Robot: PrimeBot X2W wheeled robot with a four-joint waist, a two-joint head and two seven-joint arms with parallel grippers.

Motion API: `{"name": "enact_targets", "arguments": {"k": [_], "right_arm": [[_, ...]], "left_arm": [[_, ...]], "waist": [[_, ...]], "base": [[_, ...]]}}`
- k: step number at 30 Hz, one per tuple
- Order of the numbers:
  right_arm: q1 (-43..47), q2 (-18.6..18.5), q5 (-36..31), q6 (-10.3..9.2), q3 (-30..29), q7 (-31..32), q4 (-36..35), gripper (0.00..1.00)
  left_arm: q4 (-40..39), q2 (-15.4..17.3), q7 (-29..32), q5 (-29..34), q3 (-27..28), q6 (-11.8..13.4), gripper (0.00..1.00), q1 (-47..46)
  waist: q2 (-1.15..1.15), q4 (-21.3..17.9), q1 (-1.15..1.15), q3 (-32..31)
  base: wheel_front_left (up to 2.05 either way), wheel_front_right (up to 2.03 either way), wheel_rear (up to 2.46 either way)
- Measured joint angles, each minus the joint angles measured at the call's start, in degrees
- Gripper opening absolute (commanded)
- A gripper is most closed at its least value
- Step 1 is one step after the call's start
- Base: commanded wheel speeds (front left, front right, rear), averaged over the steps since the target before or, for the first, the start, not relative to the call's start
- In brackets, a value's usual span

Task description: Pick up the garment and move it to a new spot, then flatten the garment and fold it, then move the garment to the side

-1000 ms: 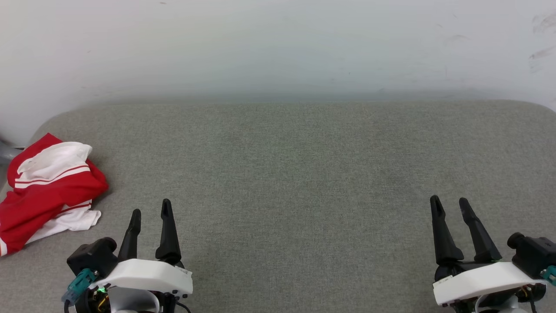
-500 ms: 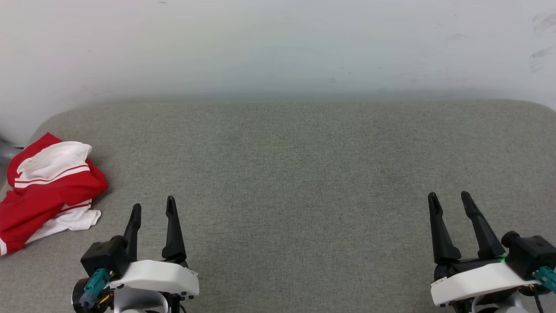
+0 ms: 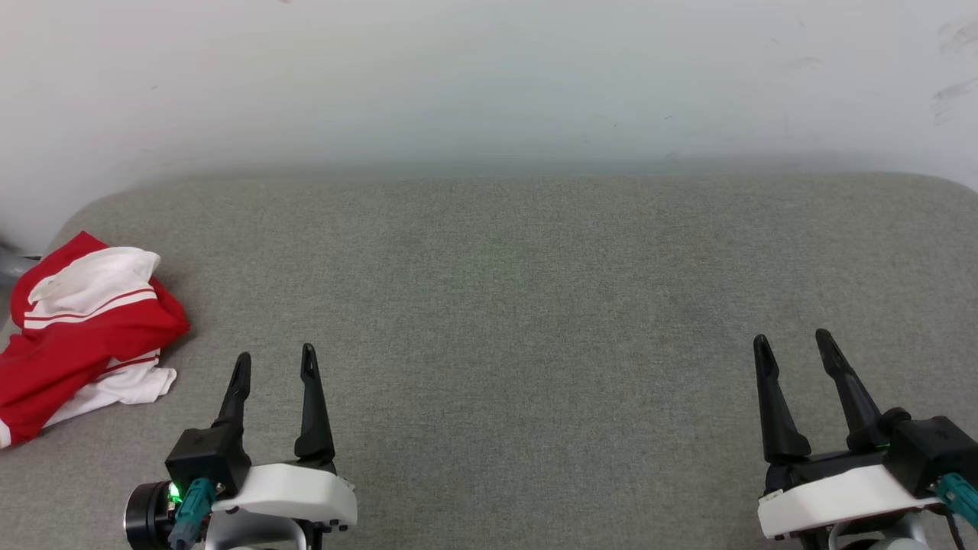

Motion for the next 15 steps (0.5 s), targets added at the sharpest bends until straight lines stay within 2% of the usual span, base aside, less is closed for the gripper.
{"name": "enact_targets", "arguments": {"k": [15], "right_arm": [[0.5,0.0,-3.2,0.0,0.0,-1.7,-0.6,1.0]], "left_arm": [[0.2,0.0,-1.7,5.2,-0.3,-0.1,1.0,0.4]], "waist": [[0.0,0.0,0.0,0.0]], "base": [[0.0,0.0,0.0]]}}
